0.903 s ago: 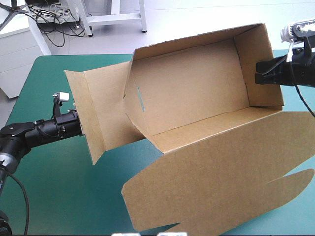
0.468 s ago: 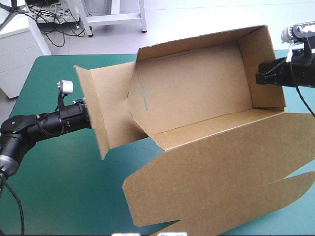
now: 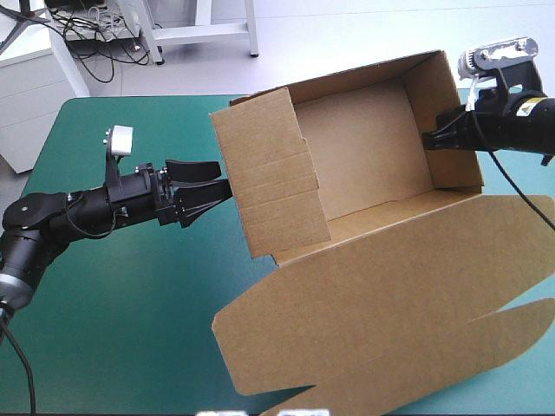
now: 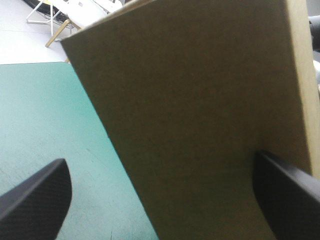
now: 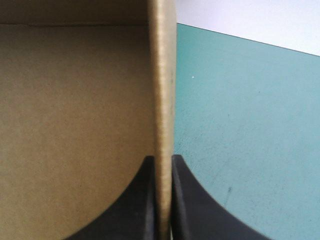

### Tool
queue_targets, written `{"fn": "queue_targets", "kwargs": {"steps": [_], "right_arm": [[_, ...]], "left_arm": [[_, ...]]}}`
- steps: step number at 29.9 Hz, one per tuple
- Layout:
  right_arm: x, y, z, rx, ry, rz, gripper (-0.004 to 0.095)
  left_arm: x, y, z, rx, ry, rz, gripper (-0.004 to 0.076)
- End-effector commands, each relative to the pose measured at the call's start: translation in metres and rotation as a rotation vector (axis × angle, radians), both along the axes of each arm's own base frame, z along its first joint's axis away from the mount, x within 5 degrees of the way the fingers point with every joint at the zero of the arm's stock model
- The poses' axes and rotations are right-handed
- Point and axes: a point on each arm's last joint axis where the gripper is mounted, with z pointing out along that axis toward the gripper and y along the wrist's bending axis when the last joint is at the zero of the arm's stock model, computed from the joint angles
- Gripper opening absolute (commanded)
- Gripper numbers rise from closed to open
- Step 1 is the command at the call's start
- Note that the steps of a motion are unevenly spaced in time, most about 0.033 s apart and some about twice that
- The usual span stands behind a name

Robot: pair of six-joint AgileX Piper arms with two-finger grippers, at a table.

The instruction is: Fold the box

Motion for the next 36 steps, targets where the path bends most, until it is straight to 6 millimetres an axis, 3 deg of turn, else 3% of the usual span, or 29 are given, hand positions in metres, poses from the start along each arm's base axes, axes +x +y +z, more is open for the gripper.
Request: {"fn": "queue_targets", "kwargs": {"steps": [1, 9, 19, 24, 27, 36], "right_arm": [[-0.007, 0.009, 0.023, 0.058, -0.160, -0.013, -0.0016], [-0.001, 0.027, 0.028, 0.075, -0.246, -0.019, -0.0016], [0.020, 0.051, 0.016, 0.030, -0.258, -0.050, -0.0016], [0.027, 0.064, 0.014, 0.037, -0.288, -0.039, -0.0013], [0.032, 0.070, 0.011, 0.029, -0.296, -0.046, -0.0014], [0.039, 0.075, 0.008, 0.056, -0.300, -0.064, -0.0014]], "left_arm": [[-0.015, -0.003, 0.026, -0.121, -0.068, -0.088, 0.0689], [-0.015, -0.003, 0.027, -0.130, -0.075, -0.087, 0.0689], [-0.014, -0.003, 0.030, -0.140, -0.094, -0.071, 0.0689], [0.001, 0.000, 0.025, -0.073, -0.021, 0.102, 0.0668], [0.005, -0.008, 0.029, 0.030, -0.024, 0.168, 0.0639], [0.013, -0.035, 0.066, 0.231, -0.089, 0.435, 0.0617]]}}
